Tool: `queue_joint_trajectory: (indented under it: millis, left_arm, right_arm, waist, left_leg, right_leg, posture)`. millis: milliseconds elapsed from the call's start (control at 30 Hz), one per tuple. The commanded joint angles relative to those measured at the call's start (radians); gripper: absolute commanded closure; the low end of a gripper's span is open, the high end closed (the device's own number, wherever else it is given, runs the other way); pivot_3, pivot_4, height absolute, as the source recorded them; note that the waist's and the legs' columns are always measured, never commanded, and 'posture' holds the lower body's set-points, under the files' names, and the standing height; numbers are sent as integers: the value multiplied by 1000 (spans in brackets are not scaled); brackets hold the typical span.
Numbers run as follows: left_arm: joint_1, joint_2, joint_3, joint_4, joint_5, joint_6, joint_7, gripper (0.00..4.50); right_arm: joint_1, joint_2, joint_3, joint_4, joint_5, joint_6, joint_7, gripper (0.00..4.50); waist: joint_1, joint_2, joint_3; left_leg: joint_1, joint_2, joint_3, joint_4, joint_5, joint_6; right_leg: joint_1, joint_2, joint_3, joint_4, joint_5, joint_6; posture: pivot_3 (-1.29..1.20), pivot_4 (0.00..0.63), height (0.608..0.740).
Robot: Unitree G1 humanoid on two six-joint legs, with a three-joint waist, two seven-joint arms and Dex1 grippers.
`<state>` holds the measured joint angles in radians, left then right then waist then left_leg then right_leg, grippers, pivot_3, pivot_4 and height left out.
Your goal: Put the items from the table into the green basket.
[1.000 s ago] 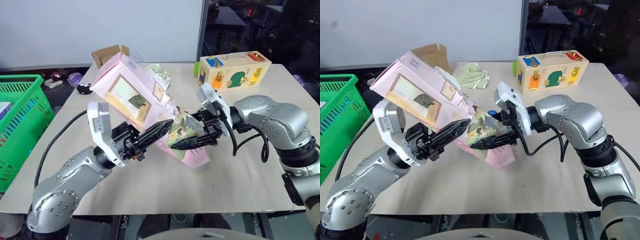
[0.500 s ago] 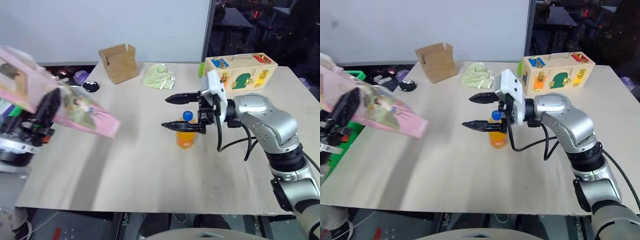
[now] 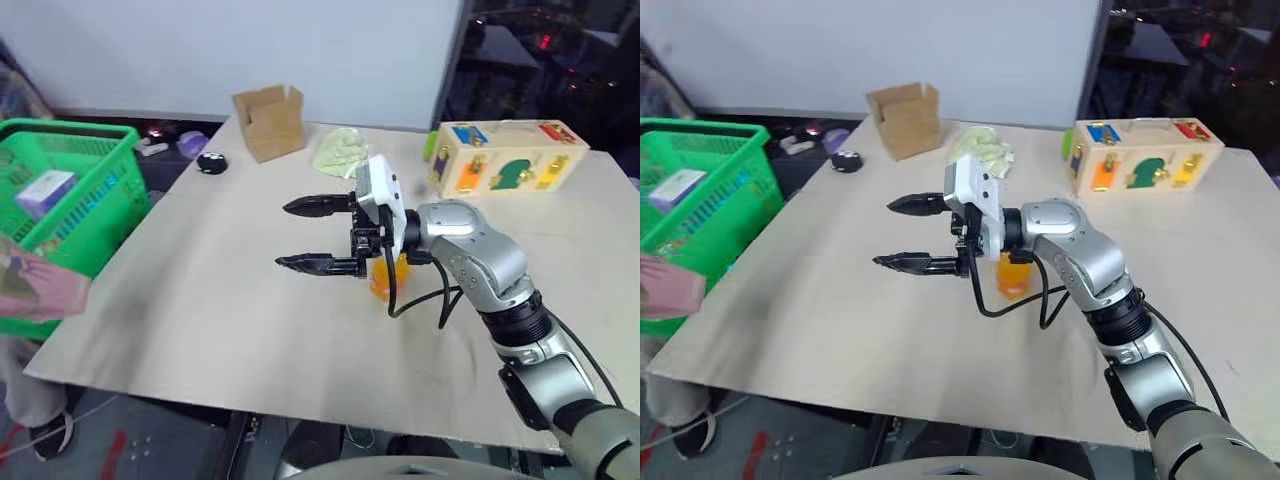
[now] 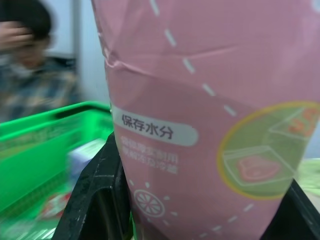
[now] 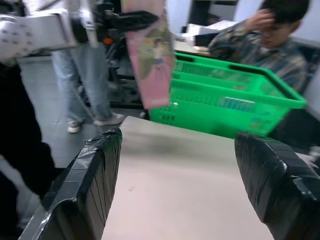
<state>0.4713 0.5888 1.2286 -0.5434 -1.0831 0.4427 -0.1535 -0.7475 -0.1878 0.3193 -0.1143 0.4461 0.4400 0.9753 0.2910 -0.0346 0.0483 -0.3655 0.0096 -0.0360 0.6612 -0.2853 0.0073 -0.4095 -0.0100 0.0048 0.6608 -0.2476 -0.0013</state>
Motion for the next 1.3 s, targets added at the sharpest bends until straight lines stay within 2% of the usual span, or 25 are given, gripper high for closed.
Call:
queue_joint_trajectory:
  millis: [33, 167, 267, 367, 400, 433, 500, 567, 700, 767, 833, 867, 933, 1000, 1033, 1200, 1300]
  left_arm:
    - [26, 15, 81, -46, -15, -7, 39, 2020]
    - [14, 125, 78, 43, 41, 36, 81, 2020]
    - [-65, 291, 54, 210, 105, 48, 41, 2020]
    - [-182, 450, 5, 421, 178, 27, -42, 2020]
    - [-222, 507, -25, 507, 214, 6, -83, 2020]
    - [-324, 605, -109, 680, 256, -47, -129, 2020]
    - [-503, 731, -247, 937, 317, -130, -200, 2020]
    - [-698, 788, -387, 1118, 358, -205, -281, 2020]
    - [-1134, 803, -656, 1430, 521, -358, -411, 2020]
    - [-1305, 790, -737, 1558, 599, -420, -449, 2020]
    - [-1410, 776, -794, 1672, 678, -471, -449, 2020]
    - [-1434, 768, -800, 1717, 693, -477, -457, 1755]
    - [-1446, 760, -800, 1773, 716, -498, -463, 1123]
    - [-1434, 754, -786, 1804, 730, -529, -450, 267]
    - [-1429, 752, -772, 1812, 726, -537, -446, 56]
    - [-1336, 741, -671, 1793, 665, -551, -542, 56]
    - [-1221, 709, -609, 1659, 601, -487, -672, 56]
  right_arm:
    - [-54, 62, -13, 35, -35, -48, -65, 703]
    - [-121, 112, -11, 73, -75, -4, -131, 703]
    - [-142, 116, -11, 60, -70, 29, -127, 703]
    - [-143, 103, -11, 18, -47, 59, -101, 703]
    - [-148, 107, -16, 10, -41, 69, -105, 703]
    - [-163, 115, -34, 0, -25, 93, -122, 703]
    - [-186, 125, -53, -11, -21, 118, -157, 703]
    - [-207, 130, -55, -10, -56, 132, -214, 703]
    - [-233, 141, -36, -1, -131, 145, -319, 703]
    - [-232, 153, -34, -6, -144, 154, -348, 703]
    - [-219, 161, -26, -28, -146, 163, -361, 703]
    - [-214, 162, -25, -40, -145, 168, -365, 672]
    - [-208, 160, -25, -55, -147, 175, -371, 656]
    - [-205, 158, -28, -67, -149, 177, -379, 656]
    - [-203, 156, -30, -73, -149, 178, -381, 656]
    - [-188, 147, -37, -104, -128, 182, -370, 656]
    - [-168, 122, -40, -116, -123, 174, -351, 656]
  waist:
    - [40, 0, 0]
    - [117, 0, 0]
    - [167, 0, 0]
    - [186, 0, -1]
    - [187, 0, -1]
    - [188, -1, -1]
    - [185, -1, -1]
    - [177, -2, -1]
    - [155, -3, -2]
    - [136, -6, -3]
    - [110, -8, -5]
    - [99, -7, -5]
    - [64, -7, -5]
    - [28, -8, -5]
    - [13, -8, -5]
    - [-77, -8, -5]
    - [-118, -8, -5]
  left_leg:
    - [0, 0, 0, 0, 0, 0]
    - [-2, 1, -1, -1, -3, -4]
    - [-6, 1, -1, -1, -3, -5]
    - [-9, 1, -1, -1, -3, -6]
    - [-11, 2, 0, -1, -3, -6]
    - [-12, 1, 0, -1, -2, -7]
    - [-15, 1, 0, -1, 0, -10]
    - [-17, 2, -1, -1, 0, -10]
    - [-18, 2, 3, -2, 0, -11]
    - [-19, 2, 3, -2, 1, -10]
    - [-20, 2, 3, -1, 2, -12]
    - [-20, 2, 3, -1, 3, -14]
    - [-20, 2, 3, -1, 2, -11]
    - [-19, 2, 3, -1, 1, -10]
    - [-19, 2, 2, -1, 1, -10]
    - [-17, 3, 1, 3, 1, -10]
    - [-15, 3, 1, 3, 1, -10]
  right_leg:
    - [0, 0, -1, 0, -2, 2]
    - [-2, 0, -5, 0, -4, 1]
    - [-3, 0, -15, -3, -5, 1]
    - [-4, 2, -20, -5, -5, 1]
    - [-5, 2, -21, -5, -5, 1]
    - [-6, 1, -22, -5, -5, 1]
    - [-7, 1, -27, -6, -5, 1]
    - [-7, 1, -34, -8, -5, 1]
    - [-8, -1, -36, -9, -3, 4]
    - [-9, 0, -36, -8, -2, 4]
    - [-9, 0, -36, -6, 0, 0]
    - [-10, 0, -36, -5, 0, 0]
    - [-10, 0, -36, -4, 0, 0]
    - [-10, 0, -36, -2, 0, 0]
    - [-10, 0, -36, -1, 0, 0]
    - [-9, -1, -35, 3, 0, 0]
    - [-7, -1, -34, 4, 0, 0]
  posture:
    - [610, 0, 740]
    - [587, 0, 740]
    - [551, 0, 740]
    - [522, 0, 740]
    - [482, 0, 740]
    - [462, 0, 740]
    - [450, 0, 740]
    - [418, 0, 740]
    - [364, 0, 740]
    - [364, 0, 740]
    - [334, 0, 740]
    - [321, 0, 740]
    - [301, 0, 740]
    - [297, 0, 740]
    - [294, 0, 740]
    - [305, 0, 740]
    - [321, 0, 740]
